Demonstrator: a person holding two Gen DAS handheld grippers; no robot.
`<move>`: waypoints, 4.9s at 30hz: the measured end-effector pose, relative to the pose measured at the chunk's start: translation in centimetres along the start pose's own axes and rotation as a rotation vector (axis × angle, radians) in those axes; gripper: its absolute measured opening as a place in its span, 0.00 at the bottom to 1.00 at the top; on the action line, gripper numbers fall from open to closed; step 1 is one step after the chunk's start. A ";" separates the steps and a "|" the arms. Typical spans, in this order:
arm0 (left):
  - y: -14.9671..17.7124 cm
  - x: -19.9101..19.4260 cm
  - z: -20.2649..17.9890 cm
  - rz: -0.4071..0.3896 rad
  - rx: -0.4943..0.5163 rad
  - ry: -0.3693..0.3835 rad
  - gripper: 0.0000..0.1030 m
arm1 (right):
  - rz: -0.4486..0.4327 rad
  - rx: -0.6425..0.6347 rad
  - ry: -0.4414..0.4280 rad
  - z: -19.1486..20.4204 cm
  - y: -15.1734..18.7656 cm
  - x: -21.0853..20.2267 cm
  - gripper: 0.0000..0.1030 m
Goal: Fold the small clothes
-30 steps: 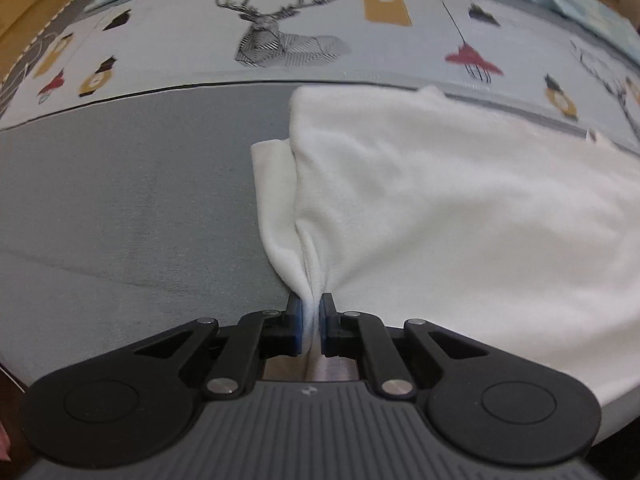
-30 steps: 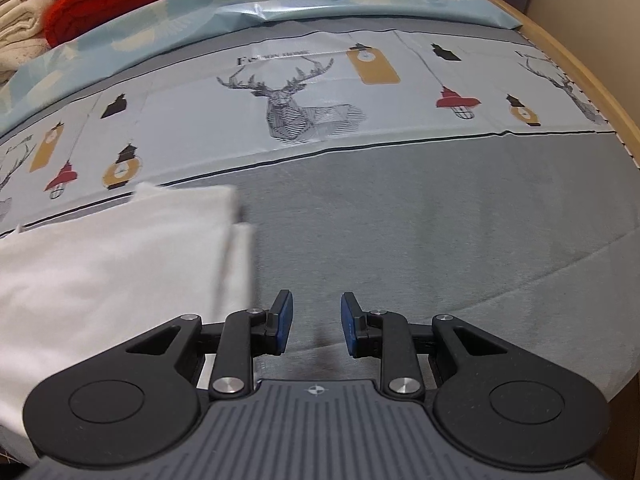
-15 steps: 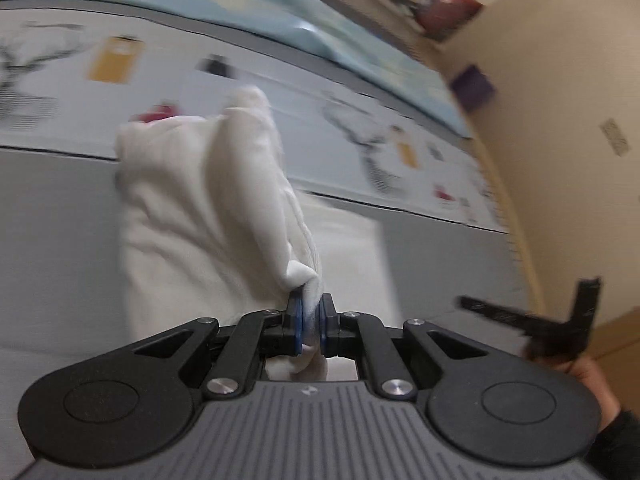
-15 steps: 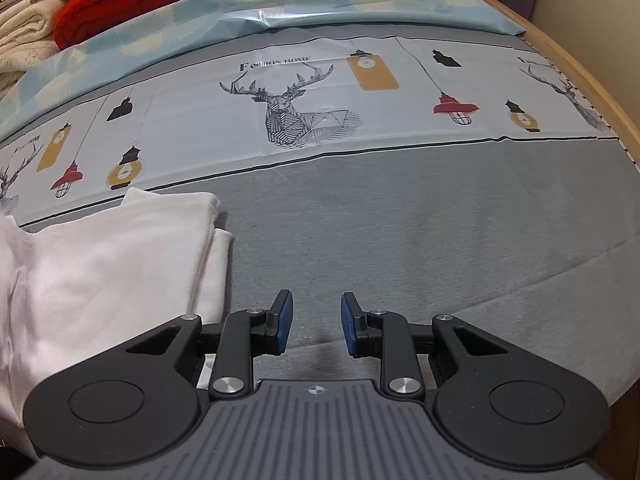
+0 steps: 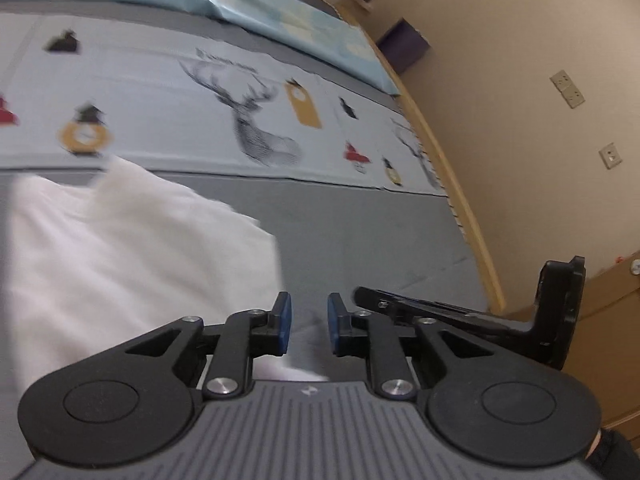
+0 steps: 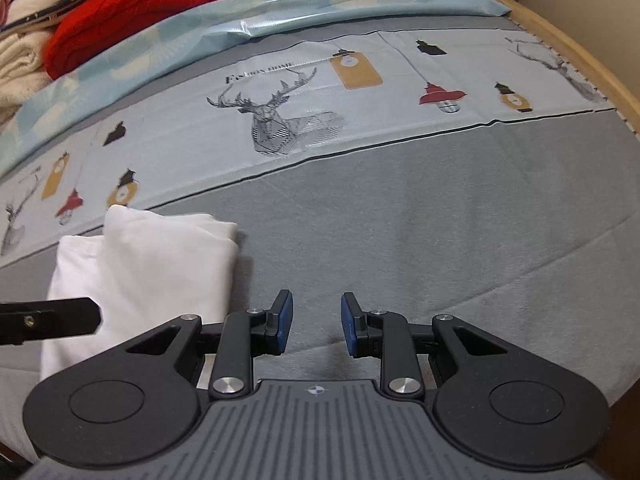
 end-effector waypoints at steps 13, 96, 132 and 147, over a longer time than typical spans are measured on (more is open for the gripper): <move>6.2 0.8 7.8 0.269 0.267 -0.286 0.19 | 0.294 0.006 -0.124 4.3 3.4 6.2 0.50; -3.0 0.8 15.9 -0.115 -0.180 -0.444 0.52 | -0.182 0.000 -0.184 7.6 -3.9 9.1 0.50; 3.5 -5.1 12.3 -0.183 0.130 -0.753 0.80 | -0.107 -0.251 0.057 9.1 -0.4 1.9 0.54; 12.2 -15.9 5.1 -0.494 0.120 -0.709 0.88 | -0.379 -0.205 -0.127 10.9 9.2 -10.6 0.85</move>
Point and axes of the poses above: each gripper's, at about its wrist camera, not at the fingertips, and x roughly the way its jaws point, z to its left, y to its underside, the point moved 2 cm from there along x, roughly the way its jaws point, and after that the axes turned 14 degrees about -y, right-handed, at the moved point
